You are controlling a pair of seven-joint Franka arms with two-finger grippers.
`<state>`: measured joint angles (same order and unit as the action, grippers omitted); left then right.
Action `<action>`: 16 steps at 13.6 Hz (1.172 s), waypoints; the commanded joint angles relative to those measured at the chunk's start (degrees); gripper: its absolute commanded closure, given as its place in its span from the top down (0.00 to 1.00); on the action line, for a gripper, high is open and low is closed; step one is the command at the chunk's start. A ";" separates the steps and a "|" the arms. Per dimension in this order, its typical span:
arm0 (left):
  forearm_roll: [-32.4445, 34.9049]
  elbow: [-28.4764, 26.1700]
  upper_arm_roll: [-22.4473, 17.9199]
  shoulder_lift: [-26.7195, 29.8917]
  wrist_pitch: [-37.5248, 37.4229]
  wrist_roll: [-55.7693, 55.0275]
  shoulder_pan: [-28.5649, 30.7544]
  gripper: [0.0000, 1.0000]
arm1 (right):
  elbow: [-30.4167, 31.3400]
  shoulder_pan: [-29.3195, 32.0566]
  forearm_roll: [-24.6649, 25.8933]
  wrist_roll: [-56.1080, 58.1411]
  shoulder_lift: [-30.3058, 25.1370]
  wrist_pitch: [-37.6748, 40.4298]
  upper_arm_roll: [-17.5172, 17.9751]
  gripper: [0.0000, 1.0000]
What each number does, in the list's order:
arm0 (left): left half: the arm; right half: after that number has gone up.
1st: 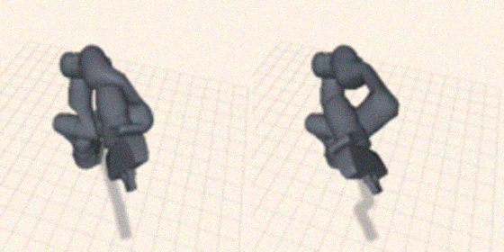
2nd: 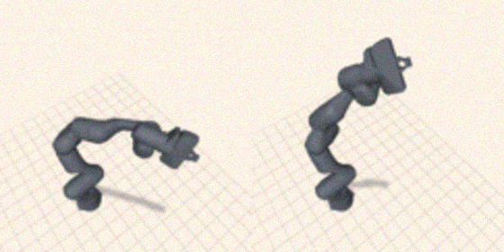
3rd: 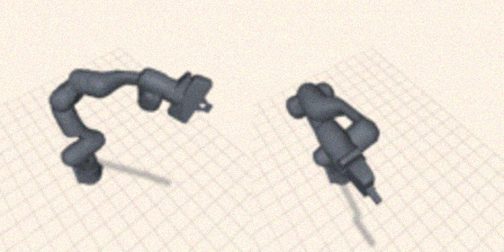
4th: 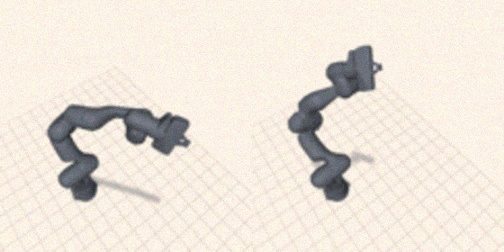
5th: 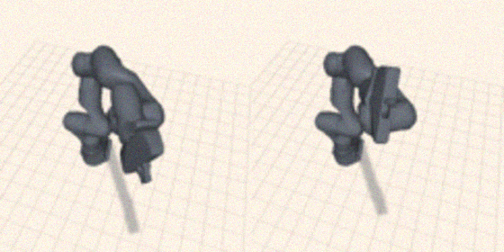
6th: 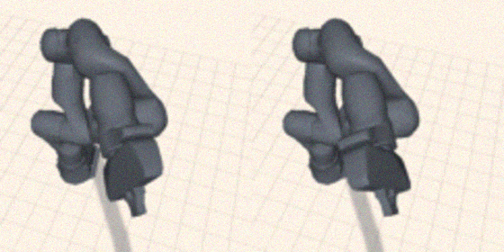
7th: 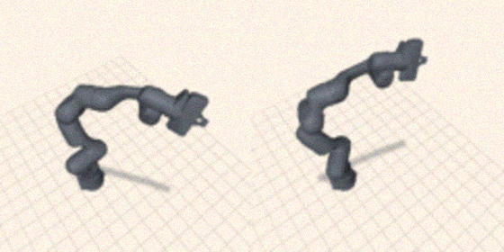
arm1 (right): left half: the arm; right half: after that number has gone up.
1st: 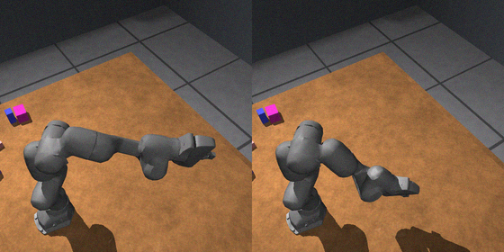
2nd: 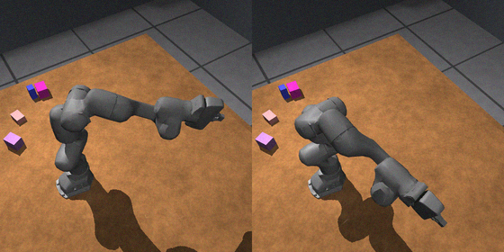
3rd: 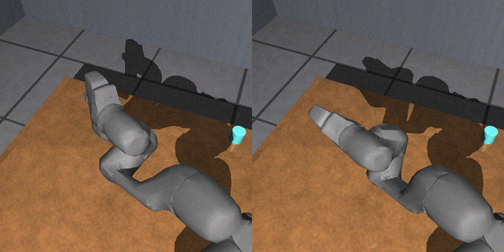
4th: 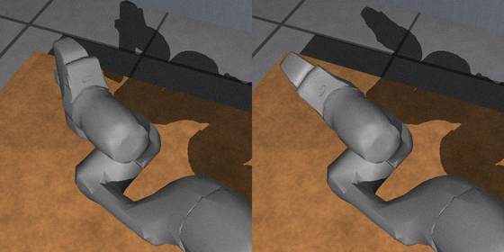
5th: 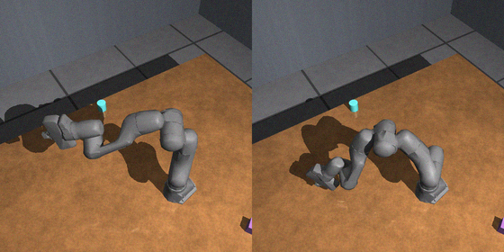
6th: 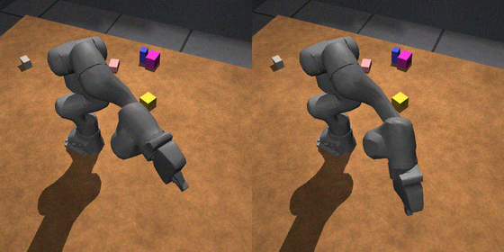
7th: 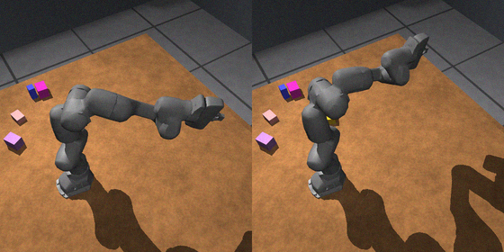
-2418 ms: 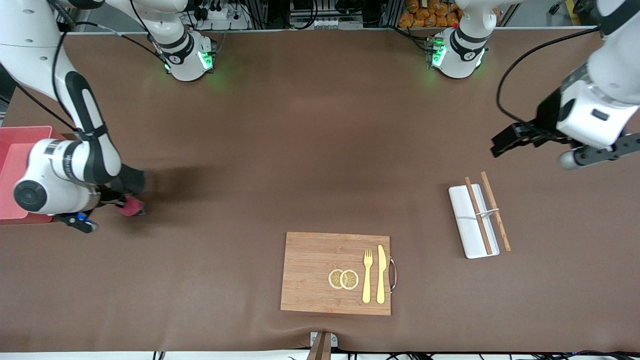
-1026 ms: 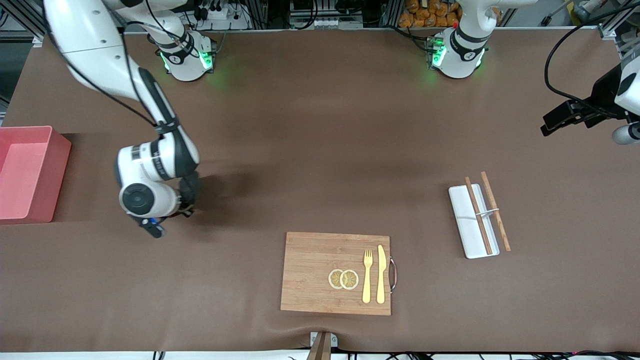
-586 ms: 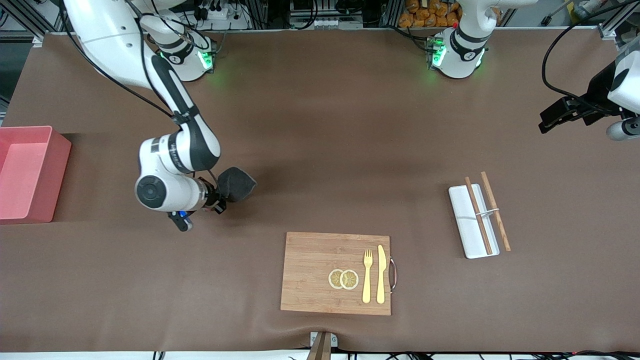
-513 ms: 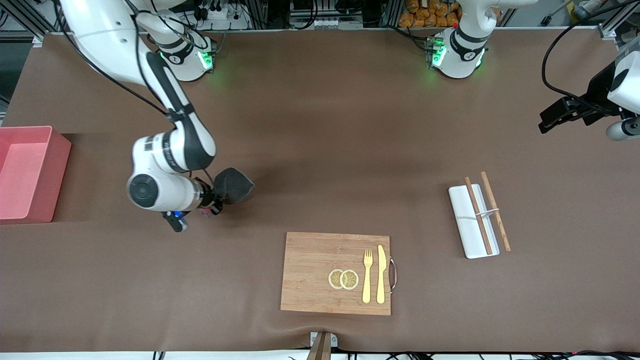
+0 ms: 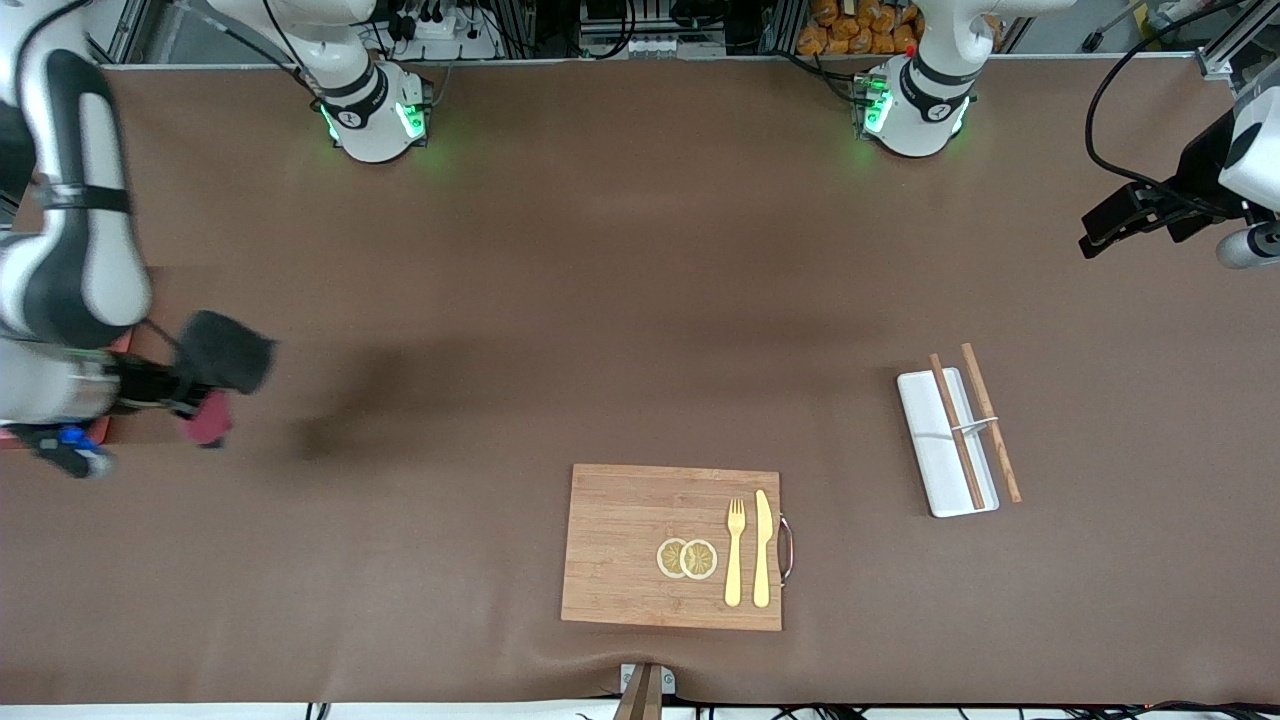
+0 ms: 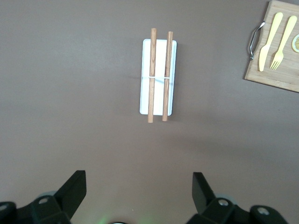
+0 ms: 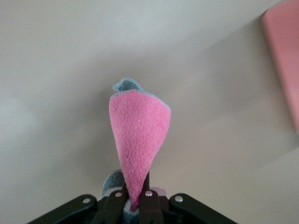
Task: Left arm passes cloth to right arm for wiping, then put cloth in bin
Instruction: 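Carry the cloth with the right gripper over the pink bin, then open the right gripper to drop the cloth into the bin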
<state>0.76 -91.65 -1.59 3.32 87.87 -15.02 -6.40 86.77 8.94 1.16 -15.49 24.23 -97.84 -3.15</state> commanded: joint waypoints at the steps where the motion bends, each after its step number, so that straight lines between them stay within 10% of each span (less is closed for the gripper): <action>1: 0.91 -2.56 0.27 2.13 1.43 0.78 0.16 1.00 | -6.07 9.74 6.81 16.48 1.08 1.42 1.22 0.00; 12: 0.82 -2.74 1.85 2.05 1.78 0.95 1.04 1.00 | -10.04 30.78 11.85 39.31 17.24 -21.59 1.22 0.00; 13: 0.74 -2.74 1.94 2.04 1.78 1.04 1.30 1.00 | -10.04 31.13 11.67 39.05 18.64 -23.09 1.22 0.20; 15: 0.65 -2.74 2.64 2.04 1.78 1.04 1.83 1.00 | -9.78 31.39 11.06 38.87 19.71 -25.30 1.22 1.00; 16: 0.65 -2.74 2.64 1.96 1.78 1.04 2.09 1.00 | -9.69 31.57 11.06 38.95 19.63 -25.04 1.22 1.00</action>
<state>0.76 -92.73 -0.13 3.63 88.67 -14.96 -5.57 79.09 38.96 12.03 23.65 43.06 -123.49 -3.27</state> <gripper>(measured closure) 0.000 0.652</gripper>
